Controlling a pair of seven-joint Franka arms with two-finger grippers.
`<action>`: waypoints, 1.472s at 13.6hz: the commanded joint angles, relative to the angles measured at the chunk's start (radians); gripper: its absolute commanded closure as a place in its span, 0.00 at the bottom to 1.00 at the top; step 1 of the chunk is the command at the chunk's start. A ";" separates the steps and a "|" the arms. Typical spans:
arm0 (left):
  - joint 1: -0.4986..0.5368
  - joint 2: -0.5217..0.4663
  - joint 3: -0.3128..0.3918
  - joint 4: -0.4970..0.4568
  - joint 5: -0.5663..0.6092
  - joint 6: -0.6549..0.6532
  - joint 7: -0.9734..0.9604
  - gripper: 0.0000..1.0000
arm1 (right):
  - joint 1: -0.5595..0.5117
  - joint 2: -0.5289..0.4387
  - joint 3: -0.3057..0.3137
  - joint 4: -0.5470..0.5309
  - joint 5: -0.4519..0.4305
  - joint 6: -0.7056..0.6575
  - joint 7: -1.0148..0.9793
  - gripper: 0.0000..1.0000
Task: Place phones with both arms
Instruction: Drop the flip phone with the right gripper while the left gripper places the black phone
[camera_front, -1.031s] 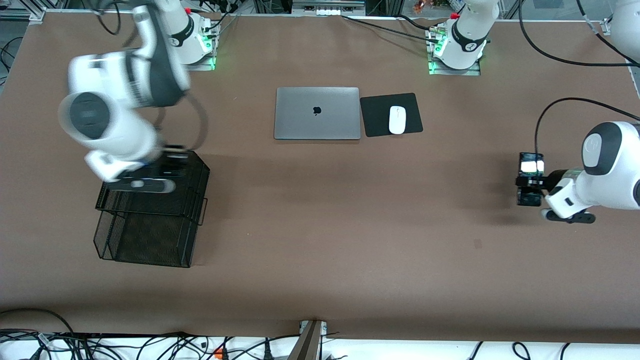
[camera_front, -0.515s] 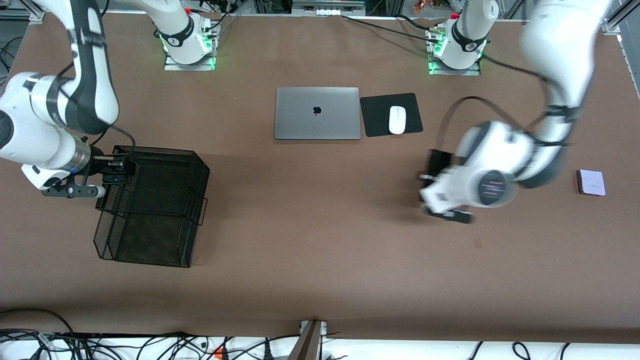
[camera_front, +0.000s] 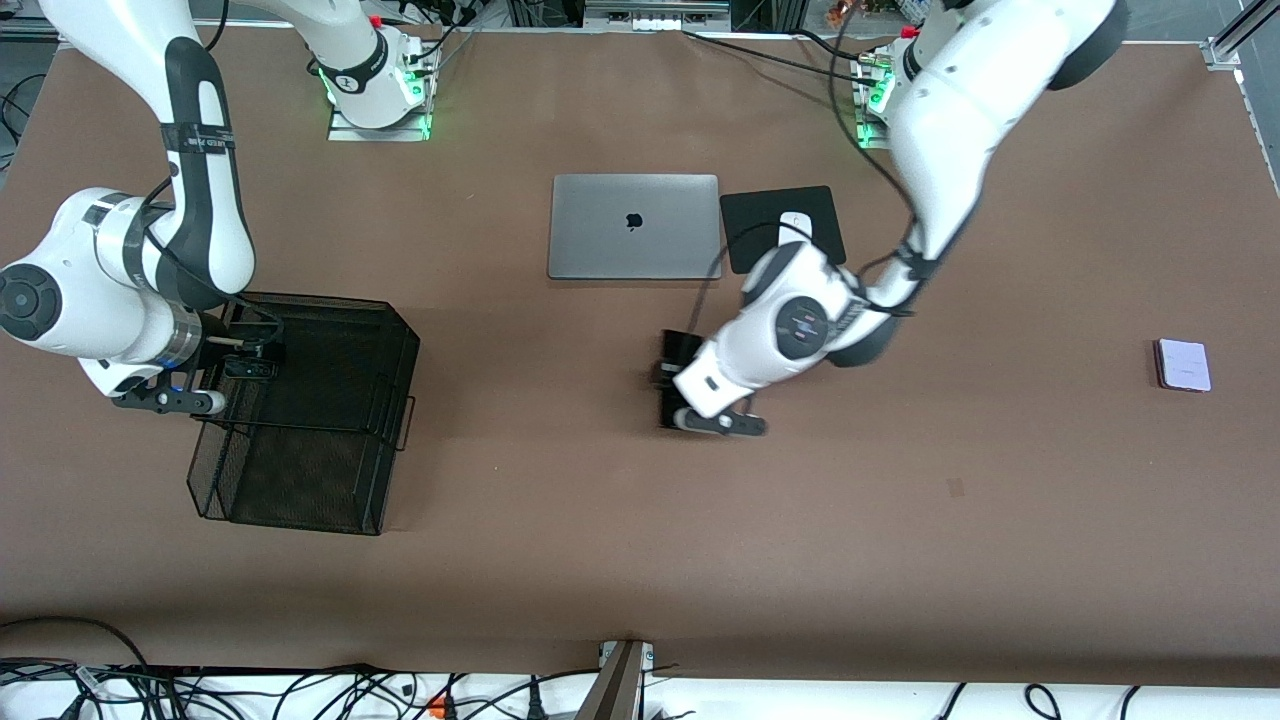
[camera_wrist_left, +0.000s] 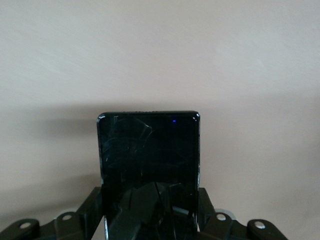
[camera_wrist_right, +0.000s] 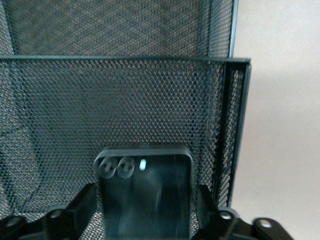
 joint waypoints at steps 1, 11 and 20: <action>-0.061 0.012 0.018 0.012 -0.021 0.014 -0.079 0.41 | -0.009 -0.010 0.002 0.063 0.016 -0.027 -0.008 0.00; 0.090 -0.244 0.120 0.008 -0.013 -0.576 -0.095 0.00 | 0.072 -0.021 0.008 0.321 -0.016 -0.286 0.081 0.00; 0.454 -0.228 0.166 0.010 0.506 -0.910 0.091 0.00 | 0.372 0.129 0.256 0.353 0.015 -0.060 0.874 0.00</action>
